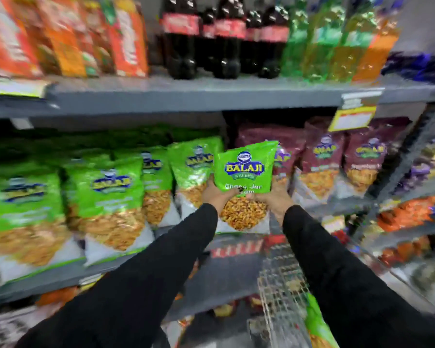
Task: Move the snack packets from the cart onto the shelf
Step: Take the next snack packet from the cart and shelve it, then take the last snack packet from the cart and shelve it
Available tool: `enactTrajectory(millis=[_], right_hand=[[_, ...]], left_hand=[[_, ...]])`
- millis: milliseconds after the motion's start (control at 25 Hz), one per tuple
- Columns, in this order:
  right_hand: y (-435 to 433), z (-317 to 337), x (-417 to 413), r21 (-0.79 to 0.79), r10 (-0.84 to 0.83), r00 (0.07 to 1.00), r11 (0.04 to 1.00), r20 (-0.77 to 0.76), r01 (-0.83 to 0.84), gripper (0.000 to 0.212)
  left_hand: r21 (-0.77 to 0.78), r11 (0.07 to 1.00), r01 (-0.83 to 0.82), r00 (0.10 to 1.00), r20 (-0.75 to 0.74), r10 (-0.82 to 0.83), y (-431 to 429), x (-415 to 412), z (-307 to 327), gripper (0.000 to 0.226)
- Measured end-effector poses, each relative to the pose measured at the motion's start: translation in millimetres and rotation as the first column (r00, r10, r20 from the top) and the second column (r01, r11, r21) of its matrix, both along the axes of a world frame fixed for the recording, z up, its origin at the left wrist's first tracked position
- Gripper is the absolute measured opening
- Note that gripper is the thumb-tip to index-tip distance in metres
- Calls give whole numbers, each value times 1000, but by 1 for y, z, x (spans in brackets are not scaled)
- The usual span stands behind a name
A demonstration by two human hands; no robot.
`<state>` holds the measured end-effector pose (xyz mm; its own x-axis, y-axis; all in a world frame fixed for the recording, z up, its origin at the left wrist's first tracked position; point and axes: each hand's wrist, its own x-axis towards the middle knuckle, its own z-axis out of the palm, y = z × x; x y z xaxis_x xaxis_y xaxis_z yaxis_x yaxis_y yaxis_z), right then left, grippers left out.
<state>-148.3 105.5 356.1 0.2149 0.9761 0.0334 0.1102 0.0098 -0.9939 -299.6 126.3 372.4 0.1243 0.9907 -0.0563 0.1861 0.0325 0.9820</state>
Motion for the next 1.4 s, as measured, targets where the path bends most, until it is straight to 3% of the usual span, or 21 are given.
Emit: enactTrajectory(millis=[240, 480, 720, 880, 1000, 1120, 1200, 1280, 1400], right_hand=[[44, -6, -104, -69, 182, 983, 981, 35, -180, 56], [70, -25, -118, -153, 202, 967, 972, 157, -178, 96], [66, -21, -122, -111, 161, 964, 984, 209, -141, 74], [65, -19, -119, -85, 80, 992, 994, 97, -72, 70], [60, -19, -95, -72, 1, 1000, 997, 1, -1, 64], [42, -20, -40, -97, -134, 986, 987, -97, 125, 44], [23, -26, 8, -119, -206, 977, 973, -62, 198, 35], [-4, -41, 61, -151, -259, 966, 954, 15, 258, 30], [-45, -81, 130, -226, -373, 928, 903, 10, 366, 32]], left_hand=[[-10, 973, -229, 972, -62, 228, 23, -101, -17, 86], [-85, 955, -283, 958, -70, 278, 37, -111, -35, 91], [8, 944, -329, 930, -173, 325, 35, -106, -39, 90], [195, 909, -369, 878, -246, 409, 30, -92, -35, 91], [353, 872, -338, 788, -400, 467, 25, -68, -40, 100], [459, 845, -274, 749, -450, 487, 16, -28, -50, 101], [510, 838, -194, 732, -493, 470, 7, 4, -58, 100], [534, 841, -84, 759, -512, 401, -7, 48, -69, 96], [585, 804, 108, 873, -442, 205, -37, 124, -92, 84]])
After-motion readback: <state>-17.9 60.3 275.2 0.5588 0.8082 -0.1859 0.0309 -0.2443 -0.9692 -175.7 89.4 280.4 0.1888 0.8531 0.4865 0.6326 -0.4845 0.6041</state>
